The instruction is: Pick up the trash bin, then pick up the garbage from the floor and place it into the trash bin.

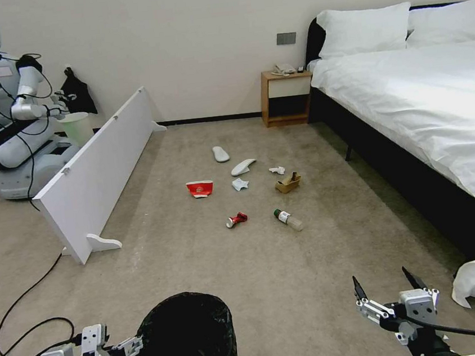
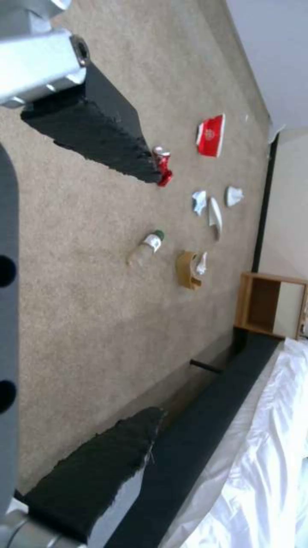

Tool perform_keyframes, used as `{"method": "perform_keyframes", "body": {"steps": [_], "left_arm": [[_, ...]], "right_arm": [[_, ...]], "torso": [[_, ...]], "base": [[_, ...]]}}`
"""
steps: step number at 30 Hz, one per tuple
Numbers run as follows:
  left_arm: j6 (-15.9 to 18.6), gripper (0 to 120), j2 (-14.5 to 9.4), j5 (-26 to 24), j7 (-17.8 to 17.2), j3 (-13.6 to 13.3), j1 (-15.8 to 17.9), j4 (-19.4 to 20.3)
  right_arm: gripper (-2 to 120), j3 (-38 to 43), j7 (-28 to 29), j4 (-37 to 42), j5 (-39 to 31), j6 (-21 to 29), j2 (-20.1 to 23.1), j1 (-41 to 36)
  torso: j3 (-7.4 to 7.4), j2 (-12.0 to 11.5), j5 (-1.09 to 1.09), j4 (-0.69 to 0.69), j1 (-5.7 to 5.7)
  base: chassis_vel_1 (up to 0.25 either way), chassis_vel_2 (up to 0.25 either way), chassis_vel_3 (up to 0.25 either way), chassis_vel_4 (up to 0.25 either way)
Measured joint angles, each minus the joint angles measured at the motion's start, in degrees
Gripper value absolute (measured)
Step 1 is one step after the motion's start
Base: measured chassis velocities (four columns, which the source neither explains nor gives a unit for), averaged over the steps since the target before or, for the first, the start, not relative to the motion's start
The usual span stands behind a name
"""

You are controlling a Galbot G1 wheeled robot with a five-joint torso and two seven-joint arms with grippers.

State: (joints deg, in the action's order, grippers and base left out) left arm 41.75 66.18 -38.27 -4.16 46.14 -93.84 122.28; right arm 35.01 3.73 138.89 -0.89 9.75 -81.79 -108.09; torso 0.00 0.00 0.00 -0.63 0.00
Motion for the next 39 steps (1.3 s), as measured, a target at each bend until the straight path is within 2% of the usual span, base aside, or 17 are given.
{"method": "perform_keyframes", "body": {"steps": [5,17,25,27,30,32,34,36,38,39], "left_arm": [[0.16,97,0.23,0.06,-0.24,-1.11,1.12,-1.98],[0.41,96,0.22,-0.11,-1.13,-4.15,6.42,-8.89],[0.42,93,0.03,-0.50,-1.16,-6.25,7.77,-10.58],[0.18,84,0.02,-0.52,-1.51,-7.13,8.11,-11.03],[0.13,78,0.02,-0.52,-1.58,-7.40,8.15,-11.15],[0.08,67,0.00,-0.48,-1.64,-8.06,8.19,-11.29],[0.07,63,-0.01,-0.47,-1.64,-8.27,8.19,-11.30],[0.06,52,-0.02,-0.43,-1.65,-8.55,8.20,-11.31],[0.05,51,-0.02,-0.42,-1.65,-8.61,8.20,-11.32],[0.04,45,-0.02,-0.42,-1.65,-8.69,8.19,-11.33]], "right_arm": [[100,0.08,-0.02,0.20,0.01,0.00,0.08,-0.12],[100,0.25,-0.07,0.18,0.03,0.00,-0.17,-0.32],[100,0.21,-0.17,0.30,0.35,0.00,-0.44,-0.63],[100,0.17,-0.20,0.38,0.49,0.00,-0.55,-0.74],[100,0.18,-0.20,0.47,0.50,0.00,-0.56,-0.78],[100,0.27,-0.21,0.80,0.50,0.01,-0.56,-0.83],[100,0.30,-0.21,0.87,0.50,0.01,-0.56,-0.85],[100,0.33,-0.21,0.98,0.50,0.03,-0.56,-0.90],[100,0.34,-0.21,1.02,0.50,0.03,-0.56,-0.91],[100,0.35,-0.21,1.06,0.49,0.04,-0.56,-0.92]], "torso": [[0.00,0.00,0.00,0.00,0.00],[0.01,0.00,0.00,0.00,0.00],[0.01,0.00,0.00,0.00,0.00],[0.00,0.00,0.03,0.00,0.00],[0.00,0.00,0.04,0.01,0.00],[-0.01,0.01,0.06,0.02,0.00],[-0.01,0.01,0.06,0.02,0.00],[-0.01,0.02,0.05,0.01,0.00],[-0.01,0.02,0.05,0.01,0.00],[-0.01,0.02,0.04,0.01,0.00]], "base": [[0.000,0.000,0.000,0.000],[0.000,0.000,0.000,0.000],[0.000,0.000,0.000,0.000],[0.000,0.000,0.000,0.000],[0.000,0.000,0.000,0.000],[0.000,0.000,0.000,0.000],[0.000,0.000,0.000,0.000],[0.000,0.000,0.000,0.000],[0.000,0.000,0.000,0.000],[0.000,0.000,0.000,0.000]]}}
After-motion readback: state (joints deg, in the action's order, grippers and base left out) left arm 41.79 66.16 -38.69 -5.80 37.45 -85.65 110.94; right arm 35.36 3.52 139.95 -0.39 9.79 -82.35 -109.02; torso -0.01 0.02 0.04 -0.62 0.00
